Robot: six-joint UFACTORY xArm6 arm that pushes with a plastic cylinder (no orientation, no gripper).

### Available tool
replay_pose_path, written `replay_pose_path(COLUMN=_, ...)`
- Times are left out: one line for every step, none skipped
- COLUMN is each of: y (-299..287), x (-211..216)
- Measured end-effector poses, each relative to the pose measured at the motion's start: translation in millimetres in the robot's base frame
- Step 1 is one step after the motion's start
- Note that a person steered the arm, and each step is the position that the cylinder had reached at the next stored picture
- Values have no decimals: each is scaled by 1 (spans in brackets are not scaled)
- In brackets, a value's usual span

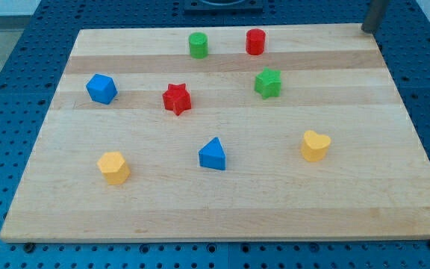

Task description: Move arm towards red circle

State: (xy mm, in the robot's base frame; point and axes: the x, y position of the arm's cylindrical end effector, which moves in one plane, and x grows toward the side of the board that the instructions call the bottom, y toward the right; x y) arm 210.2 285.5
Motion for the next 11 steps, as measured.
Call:
replay_pose_path(y=-12, x=0)
replay_pose_path(y=-12, x=0)
replay_pose_path(y=-12, x=0)
replay_pose_path(y=-13, x=0)
replay_pose_path(y=-14, x=0)
replay_pose_path(y=-15, x=0)
replay_pose_path(y=-15, x=0)
replay_pose_path(y=-16, x=0)
replay_pose_path(y=-17, x=0)
replay_pose_path(y=-46, x=0)
replay_pose_path(y=-128, x=2)
